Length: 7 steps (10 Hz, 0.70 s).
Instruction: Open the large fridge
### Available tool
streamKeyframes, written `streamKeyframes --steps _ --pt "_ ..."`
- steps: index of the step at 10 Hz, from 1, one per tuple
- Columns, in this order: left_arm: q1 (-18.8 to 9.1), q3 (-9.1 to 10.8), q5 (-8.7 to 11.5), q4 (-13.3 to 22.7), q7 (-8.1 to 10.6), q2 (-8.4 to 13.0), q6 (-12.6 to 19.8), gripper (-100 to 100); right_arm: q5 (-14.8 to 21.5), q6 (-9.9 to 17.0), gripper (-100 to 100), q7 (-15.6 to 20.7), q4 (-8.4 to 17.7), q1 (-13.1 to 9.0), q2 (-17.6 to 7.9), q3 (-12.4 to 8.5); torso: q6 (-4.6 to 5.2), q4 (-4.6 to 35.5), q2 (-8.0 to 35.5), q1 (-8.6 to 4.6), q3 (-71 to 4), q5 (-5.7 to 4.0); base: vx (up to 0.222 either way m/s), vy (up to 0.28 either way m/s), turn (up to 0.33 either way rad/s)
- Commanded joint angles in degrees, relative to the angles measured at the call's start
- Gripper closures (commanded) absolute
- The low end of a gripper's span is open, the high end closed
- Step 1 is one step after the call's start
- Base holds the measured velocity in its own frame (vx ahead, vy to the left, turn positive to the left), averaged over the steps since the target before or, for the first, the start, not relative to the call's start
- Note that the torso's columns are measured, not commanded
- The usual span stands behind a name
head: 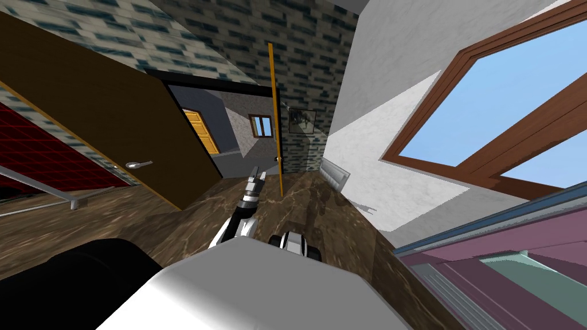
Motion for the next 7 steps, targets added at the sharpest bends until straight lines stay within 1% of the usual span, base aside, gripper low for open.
streamKeyframes --steps 1,4,5,6,7 --pt "0.0 0.0 0.0 0.0 0.0 0.0 0.0 0 -3.45 -0.65 -100 0.21 -0.39 2.7 -1.61 -0.84 -0.01 0.02 0.06 -0.05 0.04 -0.02 0.063 0.013 -0.017" --pt "-0.01 0.0 0.0 0.0 0.0 0.0 0.0 0 -7.17 -1.09 -100 0.59 -1.02 5.62 -3.21 -1.65 0.0 0.06 0.19 -0.05 0.13 -0.02 0.045 0.01 -0.024" --pt "-0.01 0.0 0.0 0.0 0.0 0.0 0.0 0 -6.47 -0.97 -100 0.51 -0.78 5.01 -3.01 -1.5 0.0 0.05 0.16 -0.05 0.11 -0.02 0.019 0.004 -0.005" --pt "-0.01 0.0 0.0 0.0 0.0 0.0 0.0 0 -6.58 -1.03 0 0.52 -0.77 5.09 -3.06 -1.54 -0.01 0.06 0.19 -0.06 0.12 -0.03 0.0 0.0 0.0" --pt "-0.01 0.0 0.0 0.0 0.0 0.0 0.0 0 -6.56 -1.03 0 0.52 -0.78 5.08 -3.05 -1.54 0.0 0.06 0.19 -0.06 0.13 -0.03 0.0 0.0 0.0"
